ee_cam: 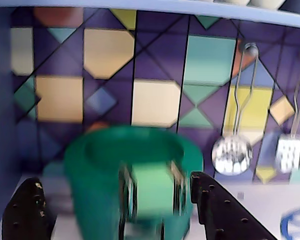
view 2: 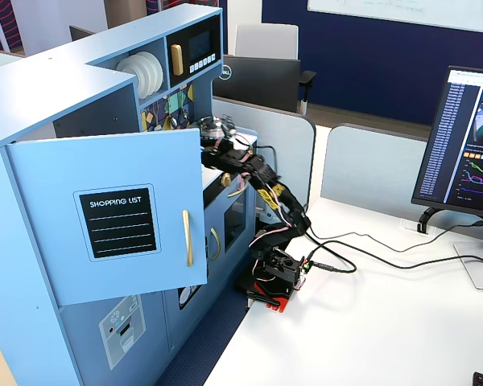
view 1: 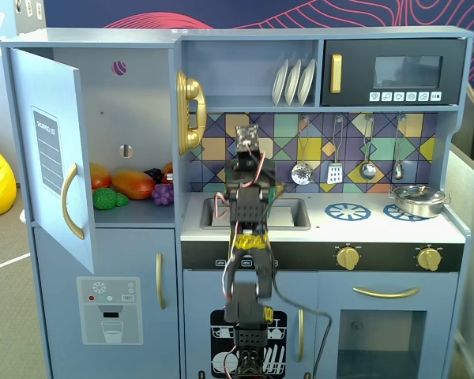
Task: Pick up the lid from the counter and put it on the green recipient
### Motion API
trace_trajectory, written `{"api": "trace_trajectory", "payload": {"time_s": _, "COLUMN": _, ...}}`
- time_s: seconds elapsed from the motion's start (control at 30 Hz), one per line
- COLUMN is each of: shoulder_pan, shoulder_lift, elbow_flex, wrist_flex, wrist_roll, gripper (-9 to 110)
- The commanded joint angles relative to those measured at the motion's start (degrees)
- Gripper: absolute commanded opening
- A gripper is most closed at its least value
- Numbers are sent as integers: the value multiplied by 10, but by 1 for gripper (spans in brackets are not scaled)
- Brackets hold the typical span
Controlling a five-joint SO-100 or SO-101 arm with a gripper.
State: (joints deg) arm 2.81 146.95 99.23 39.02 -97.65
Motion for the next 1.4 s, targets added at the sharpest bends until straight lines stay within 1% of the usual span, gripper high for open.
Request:
{"api": "trace_trajectory", "payload": {"time_s": 0.0, "shoulder_pan": 18, "shoulder_lift": 127, "elbow_flex": 77, "wrist_flex": 70, "wrist_roll": 15, "gripper": 27}}
{"api": "trace_trajectory", "payload": {"time_s": 0.13, "shoulder_pan": 25, "shoulder_lift": 228, "elbow_flex": 192, "wrist_flex": 175, "wrist_roll": 16, "gripper": 21}}
{"api": "trace_trajectory", "payload": {"time_s": 0.27, "shoulder_pan": 16, "shoulder_lift": 339, "elbow_flex": 352, "wrist_flex": 203, "wrist_roll": 18, "gripper": 12}}
{"api": "trace_trajectory", "payload": {"time_s": 0.37, "shoulder_pan": 11, "shoulder_lift": 349, "elbow_flex": 425, "wrist_flex": 231, "wrist_roll": 33, "gripper": 6}}
{"api": "trace_trajectory", "payload": {"time_s": 0.43, "shoulder_pan": 4, "shoulder_lift": 345, "elbow_flex": 468, "wrist_flex": 236, "wrist_roll": 71, "gripper": 2}}
{"api": "trace_trajectory", "payload": {"time_s": 0.5, "shoulder_pan": 2, "shoulder_lift": 345, "elbow_flex": 521, "wrist_flex": 247, "wrist_roll": 82, "gripper": 1}}
{"api": "trace_trajectory", "payload": {"time_s": 0.6, "shoulder_pan": 1, "shoulder_lift": 349, "elbow_flex": 600, "wrist_flex": 287, "wrist_roll": 40, "gripper": 0}}
{"api": "trace_trajectory", "payload": {"time_s": 0.77, "shoulder_pan": -16, "shoulder_lift": 351, "elbow_flex": 717, "wrist_flex": 319, "wrist_roll": 47, "gripper": 0}}
{"api": "trace_trajectory", "payload": {"time_s": 0.83, "shoulder_pan": -33, "shoulder_lift": 351, "elbow_flex": 725, "wrist_flex": 375, "wrist_roll": 48, "gripper": 0}}
{"api": "trace_trajectory", "payload": {"time_s": 0.9, "shoulder_pan": -54, "shoulder_lift": 351, "elbow_flex": 725, "wrist_flex": 410, "wrist_roll": 97, "gripper": 0}}
{"api": "trace_trajectory", "payload": {"time_s": 1.03, "shoulder_pan": -29, "shoulder_lift": 352, "elbow_flex": 725, "wrist_flex": 474, "wrist_roll": 76, "gripper": 1}}
{"api": "trace_trajectory", "payload": {"time_s": 1.07, "shoulder_pan": -28, "shoulder_lift": 352, "elbow_flex": 725, "wrist_flex": 487, "wrist_roll": 87, "gripper": 1}}
{"api": "trace_trajectory", "payload": {"time_s": 1.13, "shoulder_pan": -19, "shoulder_lift": 352, "elbow_flex": 725, "wrist_flex": 485, "wrist_roll": 128, "gripper": 2}}
{"api": "trace_trajectory", "payload": {"time_s": 1.23, "shoulder_pan": -5, "shoulder_lift": 352, "elbow_flex": 725, "wrist_flex": 488, "wrist_roll": 110, "gripper": 2}}
{"api": "trace_trajectory", "payload": {"time_s": 1.37, "shoulder_pan": -5, "shoulder_lift": 352, "elbow_flex": 725, "wrist_flex": 488, "wrist_roll": 110, "gripper": 2}}
